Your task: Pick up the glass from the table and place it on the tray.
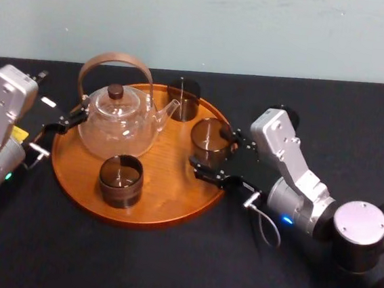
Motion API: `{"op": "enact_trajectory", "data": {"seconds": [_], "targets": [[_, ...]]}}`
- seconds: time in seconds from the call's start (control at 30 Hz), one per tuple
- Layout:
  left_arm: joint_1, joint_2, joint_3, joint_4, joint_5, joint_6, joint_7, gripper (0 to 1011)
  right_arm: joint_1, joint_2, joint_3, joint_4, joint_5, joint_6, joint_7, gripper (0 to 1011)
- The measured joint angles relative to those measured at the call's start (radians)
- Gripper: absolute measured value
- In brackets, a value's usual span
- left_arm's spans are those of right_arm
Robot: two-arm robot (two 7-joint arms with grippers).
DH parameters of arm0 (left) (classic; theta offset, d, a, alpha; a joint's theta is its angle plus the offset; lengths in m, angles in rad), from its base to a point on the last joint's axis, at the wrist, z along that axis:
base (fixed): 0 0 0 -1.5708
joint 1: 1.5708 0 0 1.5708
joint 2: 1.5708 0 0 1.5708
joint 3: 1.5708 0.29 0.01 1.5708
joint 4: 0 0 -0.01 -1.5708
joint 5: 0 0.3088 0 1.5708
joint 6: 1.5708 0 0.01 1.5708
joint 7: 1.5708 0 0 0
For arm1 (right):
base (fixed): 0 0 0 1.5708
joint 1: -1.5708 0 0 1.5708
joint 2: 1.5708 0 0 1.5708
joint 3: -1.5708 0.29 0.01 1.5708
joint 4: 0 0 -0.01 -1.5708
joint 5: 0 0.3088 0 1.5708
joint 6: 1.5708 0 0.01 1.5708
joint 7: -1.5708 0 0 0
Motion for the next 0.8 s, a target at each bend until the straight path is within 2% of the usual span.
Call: {"op": "enact_trajectory", "data": {"seconds": [0.23, 0.8], "targets": [[0.000, 0.000, 0.000, 0.000, 0.000, 0.000, 0.000, 1010, 0.018, -0.021, -0.021, 0.027, -0.003, -0.009, 0.008, 920], [0.000, 0.000, 0.000, 0.000, 0.000, 0.000, 0.000, 1009, 0.020, -0.041, -0.061, 0.048, -0.008, -0.024, 0.022, 920]]}}
